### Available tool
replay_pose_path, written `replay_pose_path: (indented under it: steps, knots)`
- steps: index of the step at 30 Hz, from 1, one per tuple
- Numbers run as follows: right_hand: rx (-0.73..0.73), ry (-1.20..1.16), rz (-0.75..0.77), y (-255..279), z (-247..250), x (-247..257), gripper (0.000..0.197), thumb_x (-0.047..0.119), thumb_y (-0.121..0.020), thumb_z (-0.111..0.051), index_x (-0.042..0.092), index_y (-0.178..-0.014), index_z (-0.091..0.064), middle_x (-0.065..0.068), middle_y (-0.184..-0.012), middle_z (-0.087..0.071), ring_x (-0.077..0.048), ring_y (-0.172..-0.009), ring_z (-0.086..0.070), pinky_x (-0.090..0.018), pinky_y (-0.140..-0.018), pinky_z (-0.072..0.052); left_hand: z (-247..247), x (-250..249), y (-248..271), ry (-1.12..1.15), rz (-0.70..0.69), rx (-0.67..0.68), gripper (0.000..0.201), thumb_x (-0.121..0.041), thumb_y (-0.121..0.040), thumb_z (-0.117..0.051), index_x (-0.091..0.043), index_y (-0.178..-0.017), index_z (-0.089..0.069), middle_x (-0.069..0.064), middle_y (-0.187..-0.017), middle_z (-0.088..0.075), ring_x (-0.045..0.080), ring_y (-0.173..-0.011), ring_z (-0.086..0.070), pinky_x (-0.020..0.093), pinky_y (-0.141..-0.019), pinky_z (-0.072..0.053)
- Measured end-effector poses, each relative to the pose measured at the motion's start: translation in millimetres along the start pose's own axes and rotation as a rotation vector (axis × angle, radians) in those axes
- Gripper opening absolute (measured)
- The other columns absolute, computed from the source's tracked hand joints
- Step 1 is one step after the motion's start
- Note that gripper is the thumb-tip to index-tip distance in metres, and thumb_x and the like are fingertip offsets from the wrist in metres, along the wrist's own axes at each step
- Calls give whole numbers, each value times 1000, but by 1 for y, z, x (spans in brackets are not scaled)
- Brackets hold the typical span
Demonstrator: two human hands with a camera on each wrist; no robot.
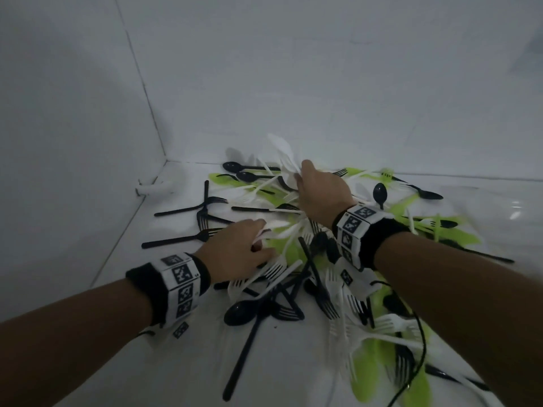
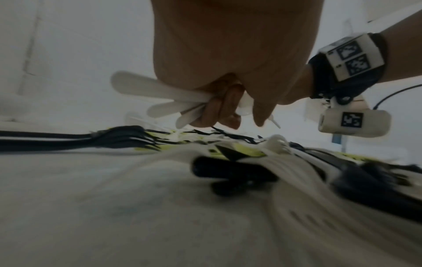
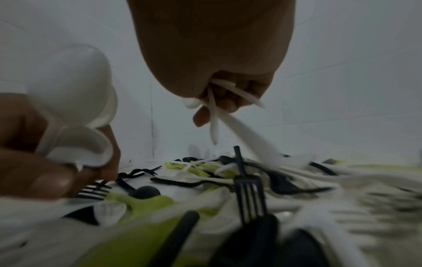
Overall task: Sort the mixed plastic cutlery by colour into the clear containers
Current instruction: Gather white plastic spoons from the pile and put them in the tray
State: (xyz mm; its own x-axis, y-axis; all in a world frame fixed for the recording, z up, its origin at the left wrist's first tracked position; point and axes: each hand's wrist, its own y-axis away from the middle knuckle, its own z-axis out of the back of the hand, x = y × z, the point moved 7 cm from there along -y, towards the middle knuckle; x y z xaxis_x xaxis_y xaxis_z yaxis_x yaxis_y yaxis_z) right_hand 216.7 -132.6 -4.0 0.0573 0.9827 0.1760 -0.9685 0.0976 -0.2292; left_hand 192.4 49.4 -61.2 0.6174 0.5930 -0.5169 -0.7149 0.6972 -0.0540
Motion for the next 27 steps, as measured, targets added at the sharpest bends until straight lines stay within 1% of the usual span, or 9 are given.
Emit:
replay_pose_path:
  steps: [5, 10, 14, 16, 18, 20, 22, 25, 27]
  knots:
    - [67, -47, -116, 39, 2, -44, 26, 37, -108, -33, 12, -107, -39, -3, -76, -51, -32, -70, -51, -38, -62, -37, -27, -12, -4, -113, -20, 172, 36, -55, -93, -64, -34, -80, -37, -5, -89, -46, 15, -79, -51, 38, -70, -45]
    - [210, -73, -258, 77, -9, -86, 34, 43, -107, -36, 12, -107, -50, -8, -96, -60, -32, -87, -59, -38, -72, -44, -8, 1, -13, -155, 45, 157, 28, -36, -94, -67, -22, -86, -44, -4, -89, -47, 15, -79, -50, 31, -61, -33]
    - [262, -54, -351, 102, -15, -120, 40, 43, -106, -32, 11, -118, -53, -5, -92, -51, -32, -85, -55, -40, -72, -43, 2, -15, -23, -82, -17, 6, 30, -37, -97, -61, -25, -79, -40, -5, -84, -49, 16, -76, -50, 34, -64, -35]
    - [315, -76, -355, 110, -21, -133, 36, 35, -106, -32, 9, -123, -50, -2, -90, -42, -29, -81, -48, -39, -71, -38, -6, -40, -29, -85, -105, -5, 22, -38, -99, -59, -24, -86, -47, -8, -86, -50, 15, -79, -50, 35, -68, -39]
    - [334, -144, -398, 116, -20, -144, 23, 31, -106, -38, 9, -109, -46, -2, -90, -44, -30, -87, -51, -36, -73, -36, -20, -69, -36, -139, -184, 34, 18, -40, -100, -57, -22, -104, -57, -8, -98, -55, 15, -91, -55, 36, -76, -46]
    - [325, -200, -424, 118, -18, -150, 17, 29, -106, -41, 13, -102, -40, -3, -95, -49, -28, -90, -52, -34, -75, -34, -38, -96, -41, -182, -246, 102, 38, -46, -100, -55, -23, -129, -59, -6, -127, -59, 17, -114, -59, 37, -89, -51]
    - [340, -243, -409, 119, -17, -150, 14, 27, -107, -40, 13, -104, -40, -5, -99, -52, -25, -89, -49, -33, -75, -34, -56, -117, -43, -237, -298, 174, 56, -57, -99, -52, -27, -146, -49, -9, -154, -45, 13, -132, -51, 35, -98, -50]
    - [357, -283, -394, 118, -19, -154, 21, 27, -106, -41, 9, -115, -46, -5, -101, -55, -26, -90, -51, -34, -75, -35, -77, -129, -43, -360, -330, 303, 67, -70, -94, -49, -30, -148, -44, -10, -153, -46, 15, -132, -52, 37, -100, -50]
    - [356, -291, -405, 120, -21, -162, 24, 28, -106, -41, 8, -118, -49, -4, -101, -56, -26, -91, -52, -34, -75, -36, -76, -120, -45, -380, -247, 351, 72, -77, -90, -49, -35, -148, -42, -11, -143, -54, 15, -126, -55, 36, -99, -49]
